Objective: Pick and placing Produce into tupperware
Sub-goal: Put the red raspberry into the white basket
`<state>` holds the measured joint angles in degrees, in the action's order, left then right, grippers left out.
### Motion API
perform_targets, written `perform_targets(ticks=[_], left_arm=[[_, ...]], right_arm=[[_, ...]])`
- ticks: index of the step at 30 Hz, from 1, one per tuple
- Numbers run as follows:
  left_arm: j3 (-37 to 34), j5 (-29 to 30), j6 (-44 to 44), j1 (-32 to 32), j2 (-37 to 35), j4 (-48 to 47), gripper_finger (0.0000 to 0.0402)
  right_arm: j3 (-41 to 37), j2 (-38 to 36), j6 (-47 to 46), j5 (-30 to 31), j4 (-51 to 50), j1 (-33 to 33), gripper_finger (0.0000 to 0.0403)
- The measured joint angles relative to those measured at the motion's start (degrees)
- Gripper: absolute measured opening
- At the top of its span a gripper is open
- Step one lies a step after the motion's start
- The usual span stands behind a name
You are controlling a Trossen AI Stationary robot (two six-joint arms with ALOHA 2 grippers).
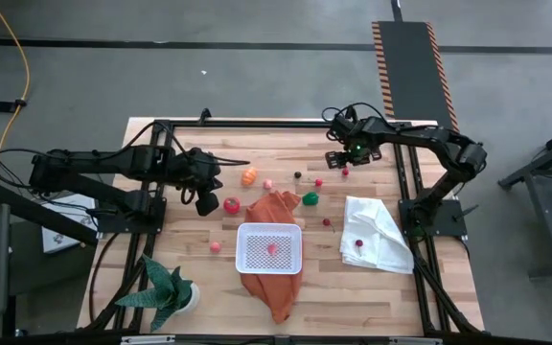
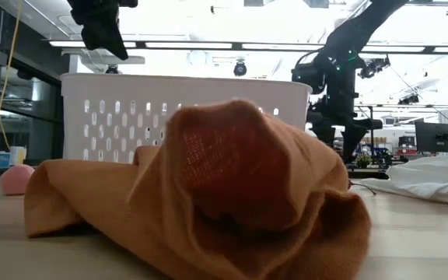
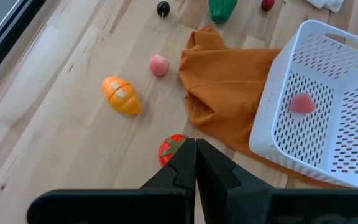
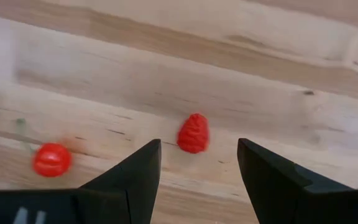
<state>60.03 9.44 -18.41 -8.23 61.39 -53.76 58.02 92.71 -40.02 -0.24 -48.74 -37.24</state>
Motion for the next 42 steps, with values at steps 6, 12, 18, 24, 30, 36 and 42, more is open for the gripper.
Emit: perform_targets(ticks=[6,12,18,24,30,36,42], left_arm=[[0.0,0.01,0.08,0.0,0.0,-0.47,0.0001],[0.0,0.02,0.58,0.0,0.0,-0.47,0.0001],[0.0,0.04,0.58,0.0,0.0,-0.45,0.0001],[0.0,0.04,0.58,0.0,0.0,-0.47,0.0001],[0.0,0.02,0.56,0.0,0.0,-0.47,0.0001],[0.0,0.04,0.56,0.0,0.0,-0.47,0.0001],[0.0,0.04,0.56,0.0,0.0,-0.47,0.0001]], right_arm=[[-2.92,0.0,-0.42,-1.85,0.64,-0.35,0.0204],[-3.54,0.0,-1.97,-2.33,4.14,-0.25,0.0204],[-3.54,0.93,-2.59,-3.05,6.04,-0.27,0.0204],[-3.56,3.57,-2.59,-3.38,6.39,-0.27,0.0204],[-3.56,5.34,-2.59,-3.38,6.56,0.26,0.02],[-3.56,5.57,-2.59,-2.95,6.96,0.6,0.0171],[-3.56,5.57,-2.58,-2.83,7.12,0.58,0.0142]])
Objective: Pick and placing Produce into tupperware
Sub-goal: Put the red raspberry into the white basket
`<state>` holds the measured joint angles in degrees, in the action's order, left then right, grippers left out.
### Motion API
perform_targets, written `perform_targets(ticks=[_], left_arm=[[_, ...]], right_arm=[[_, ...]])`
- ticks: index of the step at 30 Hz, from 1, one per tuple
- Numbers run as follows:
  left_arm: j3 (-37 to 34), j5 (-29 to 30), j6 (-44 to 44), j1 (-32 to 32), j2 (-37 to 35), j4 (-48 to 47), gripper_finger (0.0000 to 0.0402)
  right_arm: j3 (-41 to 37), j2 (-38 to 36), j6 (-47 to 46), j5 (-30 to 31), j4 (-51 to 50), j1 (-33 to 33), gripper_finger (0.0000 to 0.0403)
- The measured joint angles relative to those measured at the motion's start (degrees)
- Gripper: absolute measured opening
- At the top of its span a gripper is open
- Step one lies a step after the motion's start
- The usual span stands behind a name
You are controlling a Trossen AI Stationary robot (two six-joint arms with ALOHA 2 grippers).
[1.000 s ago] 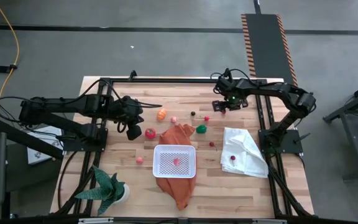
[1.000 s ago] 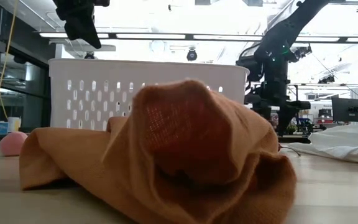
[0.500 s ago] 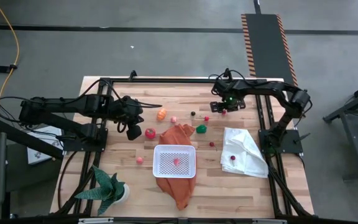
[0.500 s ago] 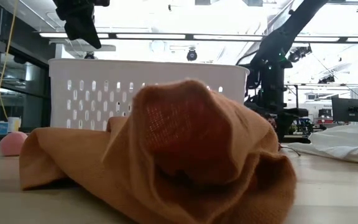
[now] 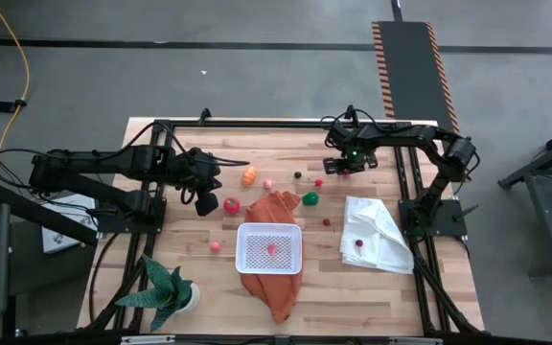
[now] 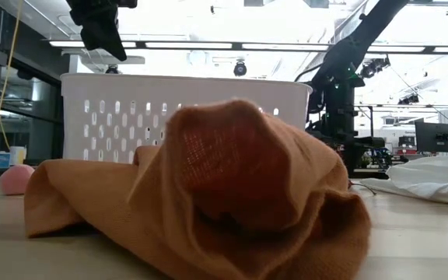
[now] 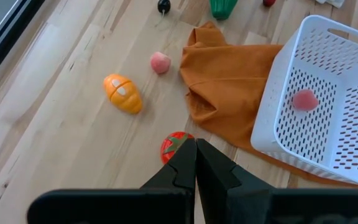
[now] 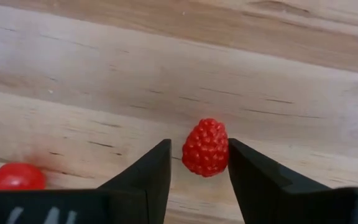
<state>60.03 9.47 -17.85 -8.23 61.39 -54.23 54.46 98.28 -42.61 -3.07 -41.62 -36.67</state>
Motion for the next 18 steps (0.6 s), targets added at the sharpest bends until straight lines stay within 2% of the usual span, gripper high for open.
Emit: perform_targets(ticks=[18], left_arm=[[0.0,0.0,0.0,0.0,0.0,0.0,0.0001]], right_arm=[[0.0,0.0,0.04,1.03,0.15,0.02,0.0137]])
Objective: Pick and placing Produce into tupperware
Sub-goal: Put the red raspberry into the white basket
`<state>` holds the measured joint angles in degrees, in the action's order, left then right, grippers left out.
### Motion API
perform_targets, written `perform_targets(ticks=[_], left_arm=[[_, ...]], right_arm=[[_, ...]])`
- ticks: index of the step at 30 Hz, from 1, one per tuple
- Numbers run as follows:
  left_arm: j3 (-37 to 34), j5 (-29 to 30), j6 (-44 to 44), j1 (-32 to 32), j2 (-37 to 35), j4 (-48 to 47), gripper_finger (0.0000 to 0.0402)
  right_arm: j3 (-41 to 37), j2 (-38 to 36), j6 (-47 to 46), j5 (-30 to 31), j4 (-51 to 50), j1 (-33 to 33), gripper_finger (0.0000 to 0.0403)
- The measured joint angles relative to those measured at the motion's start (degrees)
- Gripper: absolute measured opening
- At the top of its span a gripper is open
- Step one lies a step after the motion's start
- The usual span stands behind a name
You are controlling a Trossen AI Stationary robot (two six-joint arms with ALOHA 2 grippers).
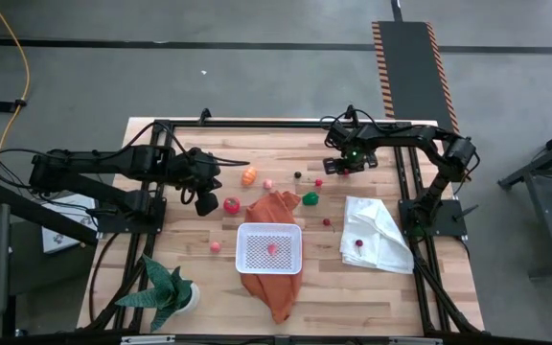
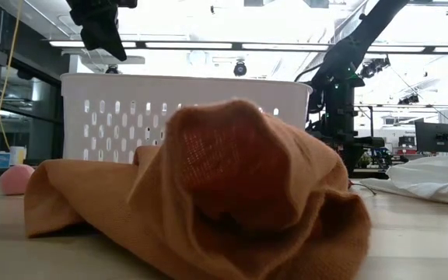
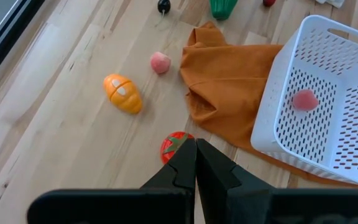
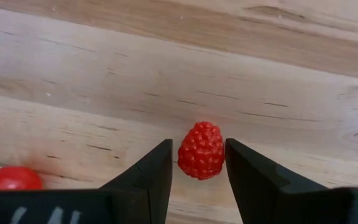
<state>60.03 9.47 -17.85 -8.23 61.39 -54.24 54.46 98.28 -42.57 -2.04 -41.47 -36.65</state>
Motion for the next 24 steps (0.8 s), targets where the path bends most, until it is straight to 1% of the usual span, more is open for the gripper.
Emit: perform_targets(ticks=[16,24], left_arm=[[0.0,0.0,0.0,0.0,0.0,0.0,0.0001],[0.0,0.0,0.0,0.0,0.0,0.0,0.0001]], right_arm=[[0.0,0.0,0.0,-0.02,0.0,-0.02,0.0136],[0.0,-0.02,0.0,-0.05,-0.02,-0.02,0.0096]])
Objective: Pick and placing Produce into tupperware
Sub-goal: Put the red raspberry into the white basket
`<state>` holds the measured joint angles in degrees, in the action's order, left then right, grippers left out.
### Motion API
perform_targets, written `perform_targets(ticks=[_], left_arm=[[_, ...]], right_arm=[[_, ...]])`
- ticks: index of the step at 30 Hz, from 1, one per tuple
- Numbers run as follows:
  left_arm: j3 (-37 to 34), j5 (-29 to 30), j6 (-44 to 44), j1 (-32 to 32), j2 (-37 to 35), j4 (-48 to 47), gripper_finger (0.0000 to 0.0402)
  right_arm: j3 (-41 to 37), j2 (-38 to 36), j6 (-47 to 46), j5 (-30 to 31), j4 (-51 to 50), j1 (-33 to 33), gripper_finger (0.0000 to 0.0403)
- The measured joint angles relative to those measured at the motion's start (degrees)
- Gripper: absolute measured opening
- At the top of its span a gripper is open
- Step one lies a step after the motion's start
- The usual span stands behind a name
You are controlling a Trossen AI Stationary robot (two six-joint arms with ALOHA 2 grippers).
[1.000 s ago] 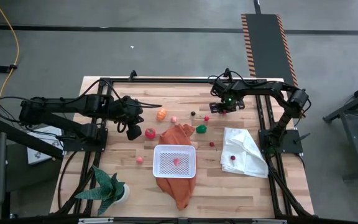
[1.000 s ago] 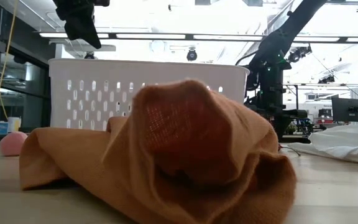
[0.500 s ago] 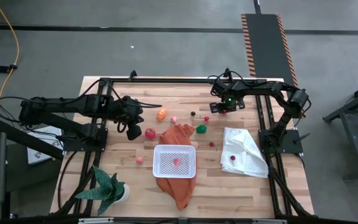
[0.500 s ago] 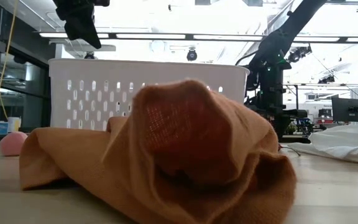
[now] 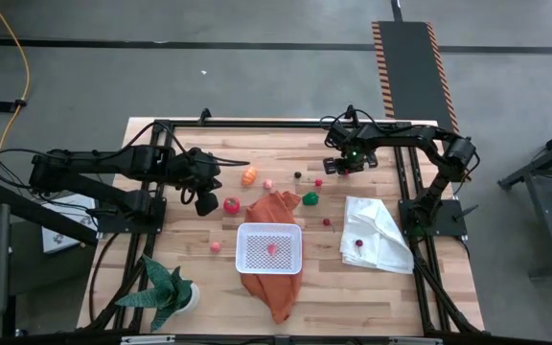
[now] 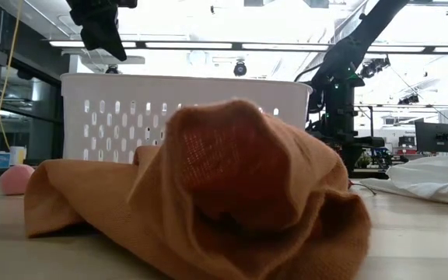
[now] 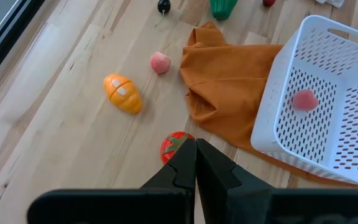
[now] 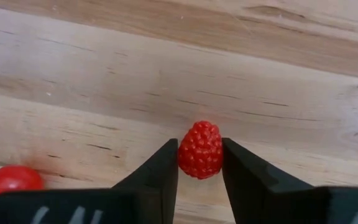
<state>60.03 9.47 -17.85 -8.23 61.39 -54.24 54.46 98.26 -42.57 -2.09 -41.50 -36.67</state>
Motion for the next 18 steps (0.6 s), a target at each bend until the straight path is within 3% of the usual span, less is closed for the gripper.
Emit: perform_targets(ticks=[18], left_arm=[[0.0,0.0,0.0,0.0,0.0,0.0,0.0001]], right_arm=[[3.0,-0.11,2.88,-1.86,-2.72,0.02,0.0087]])
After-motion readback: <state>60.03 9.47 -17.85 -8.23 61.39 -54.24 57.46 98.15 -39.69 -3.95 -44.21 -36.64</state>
